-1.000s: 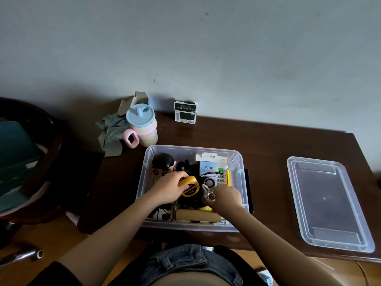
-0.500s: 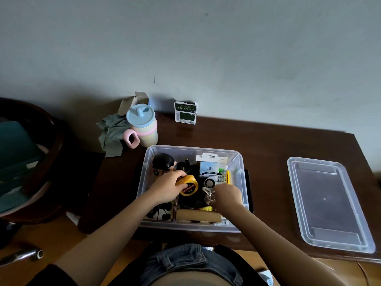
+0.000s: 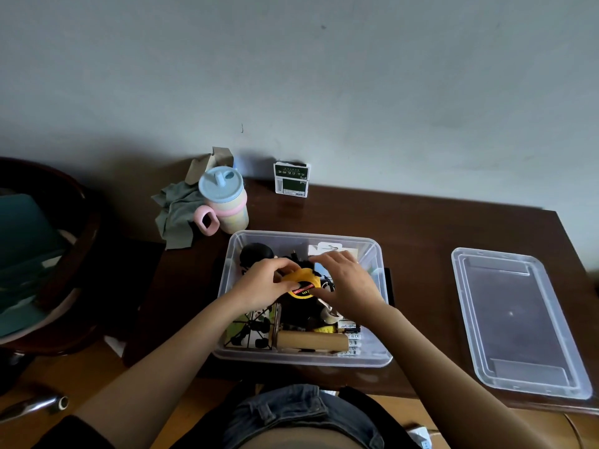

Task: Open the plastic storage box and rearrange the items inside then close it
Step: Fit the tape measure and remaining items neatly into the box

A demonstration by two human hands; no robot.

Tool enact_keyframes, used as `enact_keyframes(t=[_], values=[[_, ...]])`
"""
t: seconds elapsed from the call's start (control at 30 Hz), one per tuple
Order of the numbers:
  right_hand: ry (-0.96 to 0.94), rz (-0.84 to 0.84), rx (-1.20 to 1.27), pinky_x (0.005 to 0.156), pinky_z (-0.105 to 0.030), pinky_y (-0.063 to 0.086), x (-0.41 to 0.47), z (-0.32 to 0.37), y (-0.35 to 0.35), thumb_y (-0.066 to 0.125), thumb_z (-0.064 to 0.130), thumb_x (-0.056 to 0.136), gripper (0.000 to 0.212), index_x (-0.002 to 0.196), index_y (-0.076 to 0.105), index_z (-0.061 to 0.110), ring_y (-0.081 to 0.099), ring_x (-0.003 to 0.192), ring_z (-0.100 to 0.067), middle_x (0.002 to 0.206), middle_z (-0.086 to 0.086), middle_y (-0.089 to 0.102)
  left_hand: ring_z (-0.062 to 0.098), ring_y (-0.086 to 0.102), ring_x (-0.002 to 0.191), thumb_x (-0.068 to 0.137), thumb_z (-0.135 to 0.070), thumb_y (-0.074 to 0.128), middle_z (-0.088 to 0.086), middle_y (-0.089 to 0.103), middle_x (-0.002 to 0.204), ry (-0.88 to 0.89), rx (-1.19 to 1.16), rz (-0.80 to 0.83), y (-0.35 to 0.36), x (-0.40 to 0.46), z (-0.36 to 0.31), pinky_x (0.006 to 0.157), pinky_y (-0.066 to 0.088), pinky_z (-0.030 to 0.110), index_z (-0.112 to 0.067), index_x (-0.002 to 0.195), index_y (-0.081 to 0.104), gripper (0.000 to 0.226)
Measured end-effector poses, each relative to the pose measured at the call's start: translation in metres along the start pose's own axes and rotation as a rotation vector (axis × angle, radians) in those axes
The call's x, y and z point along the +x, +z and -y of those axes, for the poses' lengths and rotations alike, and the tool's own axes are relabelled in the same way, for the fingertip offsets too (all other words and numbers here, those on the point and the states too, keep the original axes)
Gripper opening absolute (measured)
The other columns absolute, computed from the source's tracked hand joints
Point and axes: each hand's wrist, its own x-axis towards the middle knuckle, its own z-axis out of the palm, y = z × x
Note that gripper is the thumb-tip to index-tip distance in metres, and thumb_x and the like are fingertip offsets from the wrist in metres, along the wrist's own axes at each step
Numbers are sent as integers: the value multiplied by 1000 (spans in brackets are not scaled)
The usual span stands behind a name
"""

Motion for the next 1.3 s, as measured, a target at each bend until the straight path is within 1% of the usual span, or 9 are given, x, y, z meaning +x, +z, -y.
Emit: enact_keyframes(t=[0.37,0.5,0.6,0.7,0.77,0.87,0.93,1.03,1.3], values=[[90,-26,421,61,-32,44,3,1,-3,73,31,80,19,83,58,20,55,66,-15,72,8,58,10,67,93,84,-11,70,1,69,99,-20,-268,106,-8,0,-5,83,52,18,-24,100,62,23],[207,-86,662,58,-37,56,-5,-11,-6,66,26,87,15,94,57,16,68,65,-16,83,0,64,9,63,94,88,-22,65,-2,69,103,-125,157,283,0,7,-9,87,49,23,-19,99,68,12],[236,-84,720,52,-20,52,-13,-21,-7,64,28,89,12,95,55,23,67,62,-8,86,2,65,8,62,94,92,-24,57,-5,69,109,-129,393,474,16,13,-18,85,48,25,-14,102,72,21],[264,-74,725,52,-18,50,-22,-28,-5,64,29,88,10,92,56,26,67,61,-10,86,0,67,21,47,57,96,-31,51,7,54,66,-228,583,648,37,23,-22,62,37,34,-8,66,58,38],[291,-82,707,53,-21,53,-26,-33,-3,65,31,87,13,93,57,22,68,65,-15,85,-1,67,20,33,50,98,-37,47,11,43,60,-281,702,690,49,28,-24,54,29,32,-5,60,47,50],[325,-108,688,53,-22,52,-31,-39,-4,65,33,87,17,93,58,19,68,65,-17,84,-2,68,33,59,84,97,-41,48,24,63,106,-356,766,694,62,32,-23,75,47,36,7,99,62,50],[341,-122,667,54,-31,55,-32,-44,-5,65,33,87,18,92,58,18,67,67,-22,84,-3,67,36,55,109,98,-32,48,20,60,116,-375,823,644,69,31,-21,95,43,42,1,110,60,37],[360,-129,651,61,-42,56,-34,-48,-6,65,33,87,20,92,58,15,67,69,-26,84,-5,67,35,54,111,93,-11,44,17,59,111,-381,900,591,78,30,-17,100,38,47,-1,111,58,25],[354,-122,655,59,-37,56,-33,-48,-7,65,33,87,18,93,59,17,67,69,-23,84,-1,67,28,53,116,92,-10,46,5,59,126,-365,809,524,83,32,-13,104,38,47,-13,121,60,32]])
